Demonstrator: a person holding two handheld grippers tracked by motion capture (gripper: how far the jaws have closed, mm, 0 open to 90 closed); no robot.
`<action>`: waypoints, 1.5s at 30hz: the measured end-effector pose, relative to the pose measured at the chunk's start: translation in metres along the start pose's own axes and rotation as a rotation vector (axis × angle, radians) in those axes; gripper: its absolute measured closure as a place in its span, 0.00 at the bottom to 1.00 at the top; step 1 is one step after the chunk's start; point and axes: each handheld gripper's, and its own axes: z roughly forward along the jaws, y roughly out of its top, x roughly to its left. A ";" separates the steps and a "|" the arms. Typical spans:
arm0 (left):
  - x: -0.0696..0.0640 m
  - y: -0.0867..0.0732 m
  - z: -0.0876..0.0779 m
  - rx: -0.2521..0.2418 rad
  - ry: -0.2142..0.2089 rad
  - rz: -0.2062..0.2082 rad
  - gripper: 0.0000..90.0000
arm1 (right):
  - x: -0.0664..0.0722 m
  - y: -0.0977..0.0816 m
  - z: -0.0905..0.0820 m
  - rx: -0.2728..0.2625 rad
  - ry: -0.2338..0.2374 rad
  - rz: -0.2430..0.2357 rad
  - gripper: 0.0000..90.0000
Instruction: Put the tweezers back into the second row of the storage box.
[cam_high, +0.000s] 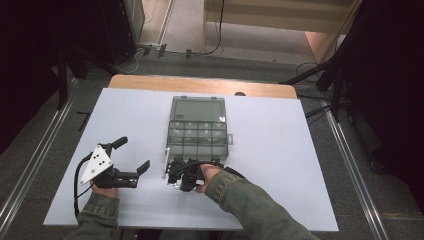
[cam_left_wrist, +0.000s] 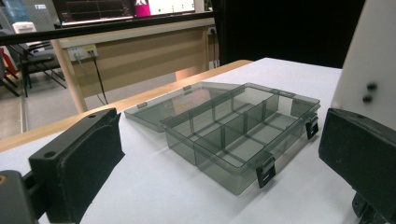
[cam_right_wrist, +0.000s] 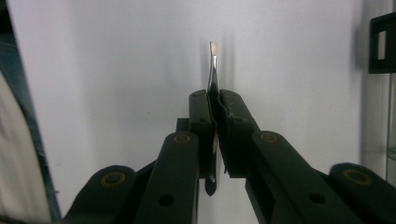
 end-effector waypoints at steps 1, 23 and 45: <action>0.000 0.000 0.000 0.000 0.000 -0.001 0.00 | -0.001 -0.001 -0.002 -0.012 0.008 0.001 0.96; -0.001 0.000 0.000 0.001 -0.003 0.003 0.00 | -0.014 -0.020 -0.036 -0.170 0.015 0.054 0.96; -0.001 0.000 0.000 0.003 -0.002 0.002 0.00 | -0.044 -0.051 -0.067 -0.359 -0.014 0.184 0.96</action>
